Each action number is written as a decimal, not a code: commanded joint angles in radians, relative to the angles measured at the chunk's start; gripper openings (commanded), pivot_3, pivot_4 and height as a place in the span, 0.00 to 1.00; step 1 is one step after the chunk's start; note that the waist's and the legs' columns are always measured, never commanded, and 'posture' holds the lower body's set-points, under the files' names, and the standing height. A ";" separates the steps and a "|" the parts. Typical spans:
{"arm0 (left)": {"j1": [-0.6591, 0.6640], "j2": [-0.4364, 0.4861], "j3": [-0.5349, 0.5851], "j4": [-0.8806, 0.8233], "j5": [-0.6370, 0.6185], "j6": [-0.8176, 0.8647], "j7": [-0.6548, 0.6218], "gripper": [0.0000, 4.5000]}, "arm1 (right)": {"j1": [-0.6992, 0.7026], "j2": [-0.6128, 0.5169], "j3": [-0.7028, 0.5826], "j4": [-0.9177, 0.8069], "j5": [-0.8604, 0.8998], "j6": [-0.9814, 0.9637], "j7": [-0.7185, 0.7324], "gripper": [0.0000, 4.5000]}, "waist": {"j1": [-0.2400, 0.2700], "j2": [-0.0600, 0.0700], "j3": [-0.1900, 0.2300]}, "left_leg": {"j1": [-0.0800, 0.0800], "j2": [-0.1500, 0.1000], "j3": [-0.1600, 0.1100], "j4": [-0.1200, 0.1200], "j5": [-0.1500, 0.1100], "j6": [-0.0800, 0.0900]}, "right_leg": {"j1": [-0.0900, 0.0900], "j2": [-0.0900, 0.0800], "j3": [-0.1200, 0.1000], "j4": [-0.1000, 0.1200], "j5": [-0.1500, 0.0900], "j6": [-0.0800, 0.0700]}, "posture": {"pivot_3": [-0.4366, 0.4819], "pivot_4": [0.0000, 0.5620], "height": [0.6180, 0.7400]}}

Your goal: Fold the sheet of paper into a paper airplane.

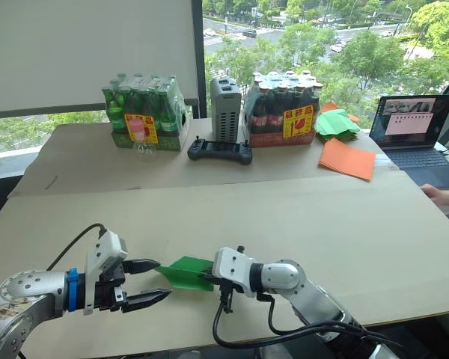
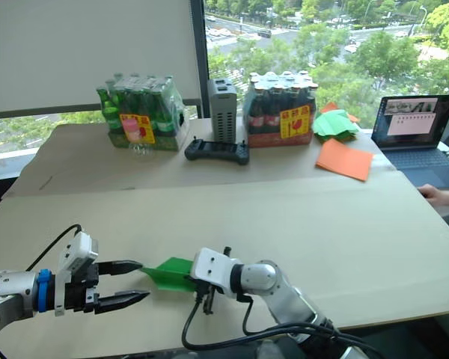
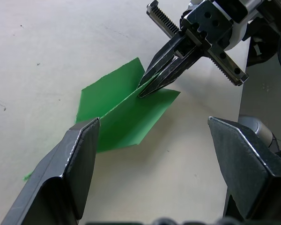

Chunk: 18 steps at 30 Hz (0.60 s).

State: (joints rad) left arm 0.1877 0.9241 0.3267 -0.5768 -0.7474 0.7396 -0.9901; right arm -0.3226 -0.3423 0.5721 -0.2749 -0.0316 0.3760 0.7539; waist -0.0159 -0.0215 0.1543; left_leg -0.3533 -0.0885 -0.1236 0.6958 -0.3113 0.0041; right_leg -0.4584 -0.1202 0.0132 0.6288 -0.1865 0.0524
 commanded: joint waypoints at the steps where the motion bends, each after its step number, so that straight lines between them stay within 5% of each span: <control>1: -0.059 -0.015 -0.011 -0.048 -0.033 0.002 0.035 0.87 | 0.006 0.015 -0.094 -0.100 0.066 0.037 -0.016 0.01 | 0.003 0.000 0.000 | 0.000 0.000 0.000 0.000 0.000 0.000 | 0.000 0.000 0.000 0.000 0.000 0.000 | 0.48 0.27 0.64; 12: -0.278 -0.124 -0.156 -0.102 0.011 -0.016 0.214 0.87 | -0.102 -0.004 -0.564 -0.021 0.104 0.339 -0.304 0.01 | 0.006 0.000 0.000 | 0.000 -0.001 0.000 0.002 0.000 -0.001 | 0.001 0.000 0.001 0.001 0.001 -0.001 | 0.48 0.27 0.64; 18: -0.351 -0.191 -0.260 -0.095 0.109 -0.071 0.275 0.87 | -0.106 -0.047 -0.690 0.030 0.128 0.479 -0.370 0.01 | -0.001 -0.001 0.000 | -0.001 0.000 0.002 0.002 0.000 0.000 | 0.000 0.000 0.002 0.001 0.001 -0.001 | 0.48 0.27 0.64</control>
State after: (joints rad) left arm -0.1524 0.7388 0.0757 -0.6494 -0.6659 0.7053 -0.7263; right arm -0.4215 -0.3772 -0.0873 -0.2253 0.0835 0.8337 0.3980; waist -0.0169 -0.0220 0.1539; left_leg -0.3542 -0.0880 -0.1194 0.6975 -0.3111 0.0040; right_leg -0.4589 -0.1197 0.0167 0.6295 -0.1858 0.0517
